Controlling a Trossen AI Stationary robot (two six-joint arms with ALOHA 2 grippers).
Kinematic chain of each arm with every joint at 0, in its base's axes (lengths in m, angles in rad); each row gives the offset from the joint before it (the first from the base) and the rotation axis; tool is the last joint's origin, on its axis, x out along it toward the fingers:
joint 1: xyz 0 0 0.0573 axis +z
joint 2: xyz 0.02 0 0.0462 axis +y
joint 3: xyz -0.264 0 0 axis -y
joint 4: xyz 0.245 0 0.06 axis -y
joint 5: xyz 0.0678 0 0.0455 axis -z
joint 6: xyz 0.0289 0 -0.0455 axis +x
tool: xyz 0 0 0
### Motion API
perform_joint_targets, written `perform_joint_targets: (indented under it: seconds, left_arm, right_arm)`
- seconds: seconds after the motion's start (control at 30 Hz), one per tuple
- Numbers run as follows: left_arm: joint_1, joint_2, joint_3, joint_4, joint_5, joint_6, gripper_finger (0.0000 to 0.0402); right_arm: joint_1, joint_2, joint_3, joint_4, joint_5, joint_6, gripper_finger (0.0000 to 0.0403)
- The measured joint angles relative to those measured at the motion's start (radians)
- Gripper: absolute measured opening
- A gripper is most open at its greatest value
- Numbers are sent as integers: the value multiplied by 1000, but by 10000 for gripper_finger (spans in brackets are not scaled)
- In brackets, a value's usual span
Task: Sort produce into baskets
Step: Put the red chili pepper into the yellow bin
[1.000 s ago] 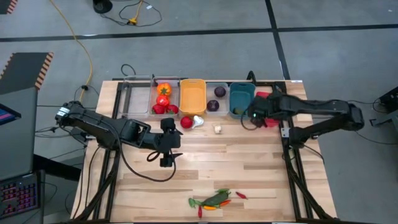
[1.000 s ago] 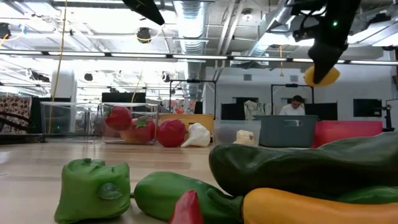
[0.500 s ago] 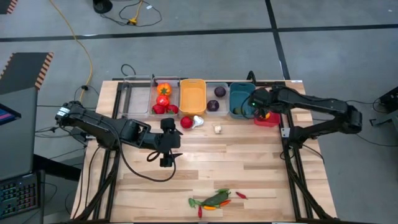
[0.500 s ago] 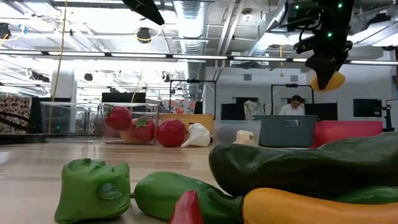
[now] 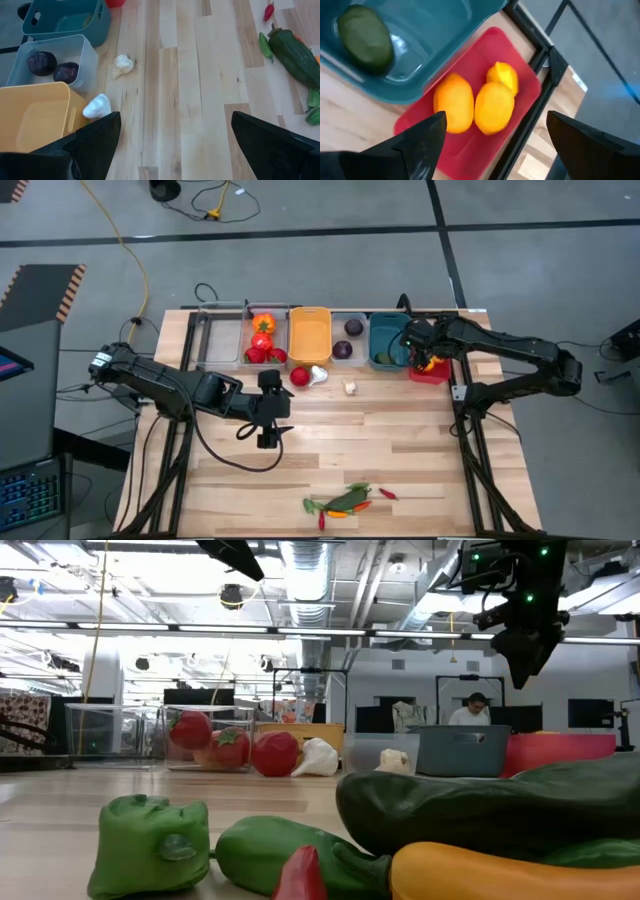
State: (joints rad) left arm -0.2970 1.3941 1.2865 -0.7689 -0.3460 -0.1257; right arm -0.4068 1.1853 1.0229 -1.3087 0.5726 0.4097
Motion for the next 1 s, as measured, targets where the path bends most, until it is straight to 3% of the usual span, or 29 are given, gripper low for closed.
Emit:
perform_joint_targets:
  seconds: [0.3,0.6,1.0]
  left_arm:
    - [0,0,0,0,0,-3,368]
    - [0,0,0,0,0,-17,368]
    - [0,0,0,-1,0,-45,368]
  right_arm:
    - [136,-9,10,1,-28,2,372]
    - [386,-9,135,25,-39,121,372]
    - [716,57,151,336,-301,237,372]
